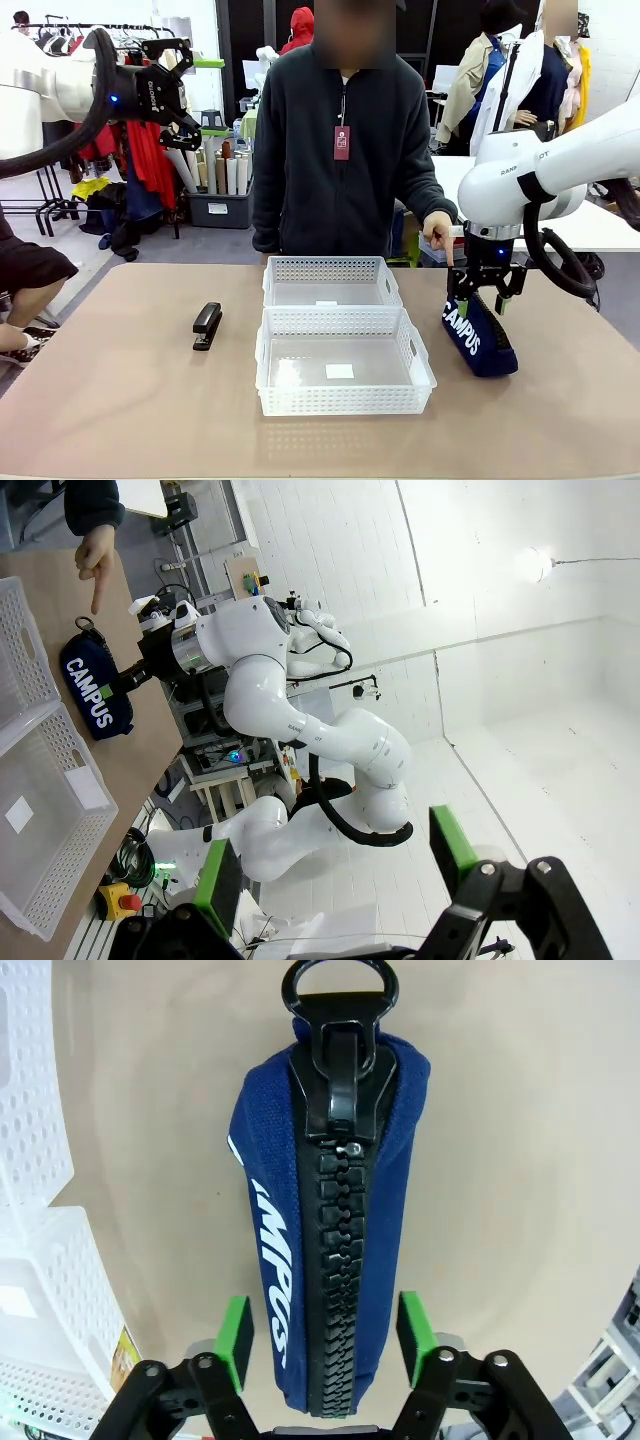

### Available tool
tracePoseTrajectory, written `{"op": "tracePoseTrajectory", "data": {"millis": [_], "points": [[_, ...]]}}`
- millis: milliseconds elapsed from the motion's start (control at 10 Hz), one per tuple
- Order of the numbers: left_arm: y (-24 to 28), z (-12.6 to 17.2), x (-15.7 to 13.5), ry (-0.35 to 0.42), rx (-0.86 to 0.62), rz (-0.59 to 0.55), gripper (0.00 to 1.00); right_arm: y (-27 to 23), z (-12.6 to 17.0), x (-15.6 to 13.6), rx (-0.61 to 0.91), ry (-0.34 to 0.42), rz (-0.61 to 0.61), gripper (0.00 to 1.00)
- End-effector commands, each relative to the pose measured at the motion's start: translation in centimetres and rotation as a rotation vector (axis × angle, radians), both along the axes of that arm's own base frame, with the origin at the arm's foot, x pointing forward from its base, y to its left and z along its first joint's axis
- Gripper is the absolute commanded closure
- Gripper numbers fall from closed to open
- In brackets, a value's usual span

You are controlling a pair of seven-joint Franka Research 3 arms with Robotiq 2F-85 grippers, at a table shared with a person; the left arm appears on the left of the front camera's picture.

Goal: Distribute items into two baskets.
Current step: Pick up the Pencil pouch that the person points to.

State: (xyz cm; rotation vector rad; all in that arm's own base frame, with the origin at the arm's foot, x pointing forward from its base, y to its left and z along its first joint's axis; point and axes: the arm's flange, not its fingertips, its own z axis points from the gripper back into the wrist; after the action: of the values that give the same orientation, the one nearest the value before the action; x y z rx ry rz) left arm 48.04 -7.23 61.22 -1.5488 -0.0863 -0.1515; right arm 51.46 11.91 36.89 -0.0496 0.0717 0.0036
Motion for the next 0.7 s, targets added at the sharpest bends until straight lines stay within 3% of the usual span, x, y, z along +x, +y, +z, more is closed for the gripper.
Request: {"op": "tracePoseTrajectory", "data": {"millis": [0, 100, 600], "points": [[0.1, 0.1, 0.0, -0.004, -0.001, 0.0, 0.0, 0.0, -0.3, -0.1, -0.018, -0.031, -0.017, 0.85], [0.1, 0.1, 0.0, -0.004, -0.001, 0.0, 0.0, -0.1, -0.3, 0.0, -0.021, -0.028, -0.022, 1.0], [0.1, 0.1, 0.0, -0.004, -0.001, 0.0, 0.0, -0.5, 1.8, -0.7, -0.001, -0.049, -0.065, 1.0]]}}
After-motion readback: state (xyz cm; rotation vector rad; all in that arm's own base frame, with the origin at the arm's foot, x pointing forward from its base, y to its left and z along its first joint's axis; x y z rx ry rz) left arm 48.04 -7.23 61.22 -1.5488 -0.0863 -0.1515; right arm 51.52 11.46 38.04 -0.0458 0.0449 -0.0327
